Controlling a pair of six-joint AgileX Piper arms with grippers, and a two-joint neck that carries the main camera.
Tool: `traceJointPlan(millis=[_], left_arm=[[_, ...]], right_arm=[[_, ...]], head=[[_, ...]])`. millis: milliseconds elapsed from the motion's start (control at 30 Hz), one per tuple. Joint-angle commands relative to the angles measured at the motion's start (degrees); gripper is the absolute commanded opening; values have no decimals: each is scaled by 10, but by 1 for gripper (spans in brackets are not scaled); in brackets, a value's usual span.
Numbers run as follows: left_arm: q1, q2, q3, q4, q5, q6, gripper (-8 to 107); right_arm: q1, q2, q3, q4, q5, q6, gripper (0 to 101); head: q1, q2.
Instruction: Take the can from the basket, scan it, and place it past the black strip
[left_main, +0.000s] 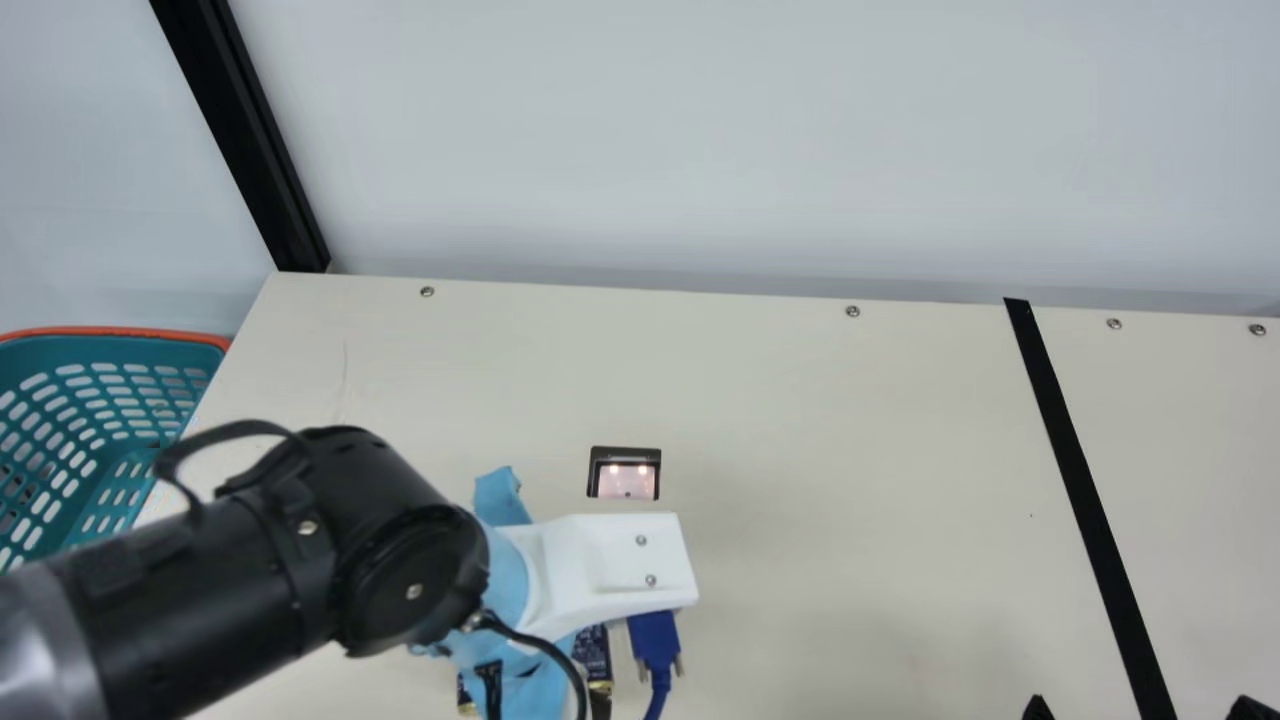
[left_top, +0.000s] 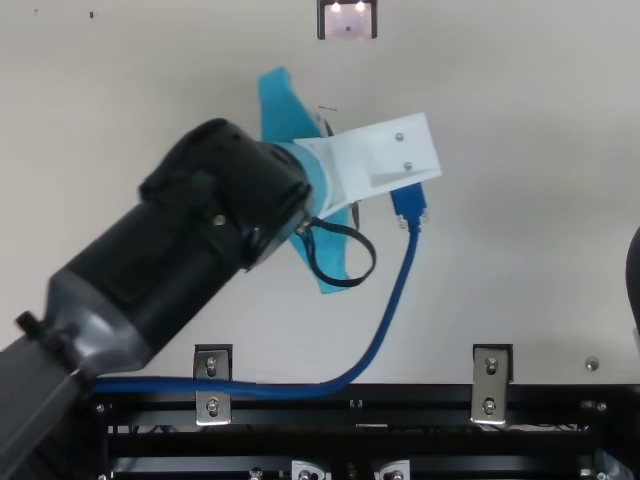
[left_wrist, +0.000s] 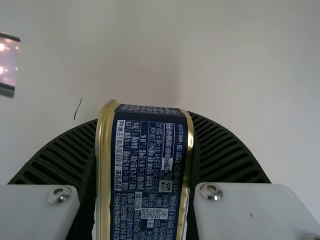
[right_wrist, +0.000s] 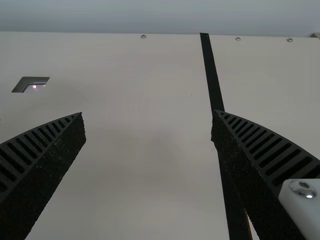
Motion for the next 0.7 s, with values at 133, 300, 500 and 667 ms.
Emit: traceJointPlan(millis=[133,300,500,667], left_arm=[[-17,29,-18,0,-7,-6,10],[-24,46,-27,4,-14,-10,10],[-26,56,-28,-3,-21,-7,68],[-23,54,-27,-24,-1,6,90]], right_arm=[[0,0,0,0,0,0,101],[0,0,0,0,0,0,101],[0,0,0,0,0,0,101],[0,0,0,0,0,0,101]], head=[[-5,-5],[-5,-5],[-5,-5],[-5,-5]])
